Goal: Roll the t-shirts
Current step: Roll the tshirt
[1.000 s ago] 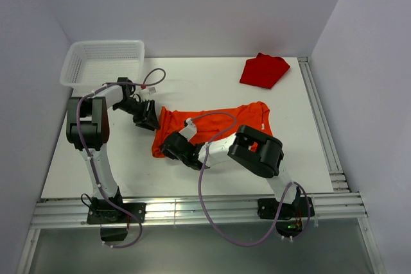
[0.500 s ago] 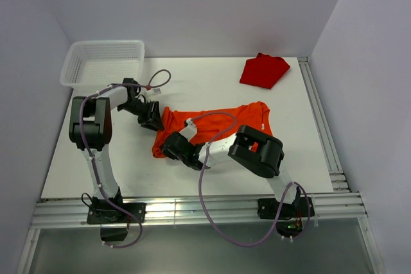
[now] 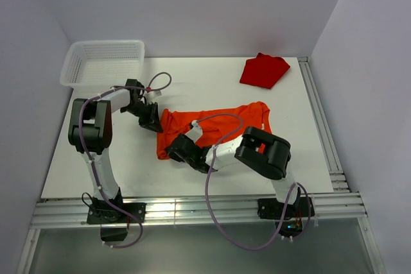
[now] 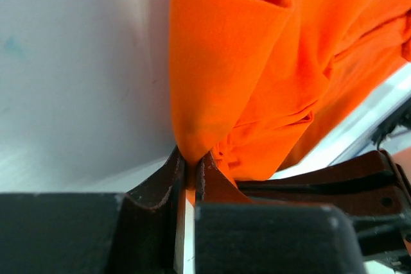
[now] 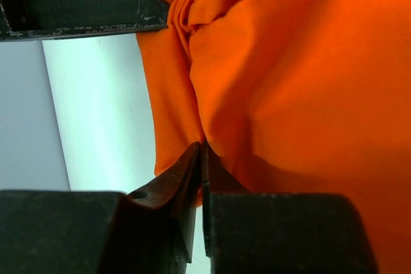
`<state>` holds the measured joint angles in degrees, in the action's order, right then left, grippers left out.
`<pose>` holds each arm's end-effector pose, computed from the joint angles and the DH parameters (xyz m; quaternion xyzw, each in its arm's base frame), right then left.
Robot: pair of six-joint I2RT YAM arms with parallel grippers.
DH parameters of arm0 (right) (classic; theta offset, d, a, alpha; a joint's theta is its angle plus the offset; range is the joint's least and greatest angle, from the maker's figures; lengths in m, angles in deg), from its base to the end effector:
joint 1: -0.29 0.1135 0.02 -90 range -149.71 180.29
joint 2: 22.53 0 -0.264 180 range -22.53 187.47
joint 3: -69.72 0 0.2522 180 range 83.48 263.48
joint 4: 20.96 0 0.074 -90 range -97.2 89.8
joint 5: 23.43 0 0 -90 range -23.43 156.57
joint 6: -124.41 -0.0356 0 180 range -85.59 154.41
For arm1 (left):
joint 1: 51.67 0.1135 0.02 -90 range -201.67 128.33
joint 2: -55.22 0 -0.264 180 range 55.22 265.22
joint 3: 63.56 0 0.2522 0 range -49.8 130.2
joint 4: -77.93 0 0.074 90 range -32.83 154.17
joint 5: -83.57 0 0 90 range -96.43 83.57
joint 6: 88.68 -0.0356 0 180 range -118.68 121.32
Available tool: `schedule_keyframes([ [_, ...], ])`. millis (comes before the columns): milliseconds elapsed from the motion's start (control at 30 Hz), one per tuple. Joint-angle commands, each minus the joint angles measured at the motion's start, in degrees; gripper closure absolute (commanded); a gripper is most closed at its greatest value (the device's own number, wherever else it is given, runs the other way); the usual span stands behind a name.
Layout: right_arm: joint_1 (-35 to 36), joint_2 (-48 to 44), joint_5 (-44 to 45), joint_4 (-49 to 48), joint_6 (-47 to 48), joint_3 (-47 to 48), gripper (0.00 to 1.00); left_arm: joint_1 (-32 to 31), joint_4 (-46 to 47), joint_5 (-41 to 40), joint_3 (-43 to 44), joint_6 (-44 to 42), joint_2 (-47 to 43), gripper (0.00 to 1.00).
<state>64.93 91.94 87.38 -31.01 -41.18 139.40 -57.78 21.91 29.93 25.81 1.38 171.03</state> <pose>0.1812 0.3529 0.1150 0.1665 0.8594 0.3745 0.3056 0.3699 -0.0608 0.1371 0.0705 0.9456 -0.3142 0.0456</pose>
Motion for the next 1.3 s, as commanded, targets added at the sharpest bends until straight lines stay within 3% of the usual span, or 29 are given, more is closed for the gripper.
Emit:
schedule_keyframes([
  [0, 1.7, -2.5, -1.0, -0.1, 2.5, -2.2, 0.86, -0.2, 6.1, -10.3, -1.9, 2.8, -2.9, 1.00],
  [200, 3.1, -3.6, -0.3, 0.1, 3.5, -1.6, 0.69, -0.4, 5.4, -14.0, -1.8, 3.1, -3.7, 1.00],
  [300, 3.4, -5.7, 2.7, 3.8, 4.0, -1.2, 0.66, -0.5, 4.2, -15.1, -0.7, 2.9, -3.7, 1.00],
  [600, 3.6, -7.4, 9.9, 20.6, 9.8, 11.7, 0.64, -1.4, 1.2, -19.0, 2.2, 2.8, -3.0, 1.00],
  [967, 3.9, 5.7, 12.7, 35.7, 14.8, 34.1, 0.63, -2.9, -1.7, -20.6, 5.7, 2.6, -1.6, 1.00],
  [1267, 4.6, 13.0, 14.6, 42.5, 15.4, 43.1, 0.59, -3.7, -2.5, -21.6, 6.7, 2.8, -1.2, 1.00],
])
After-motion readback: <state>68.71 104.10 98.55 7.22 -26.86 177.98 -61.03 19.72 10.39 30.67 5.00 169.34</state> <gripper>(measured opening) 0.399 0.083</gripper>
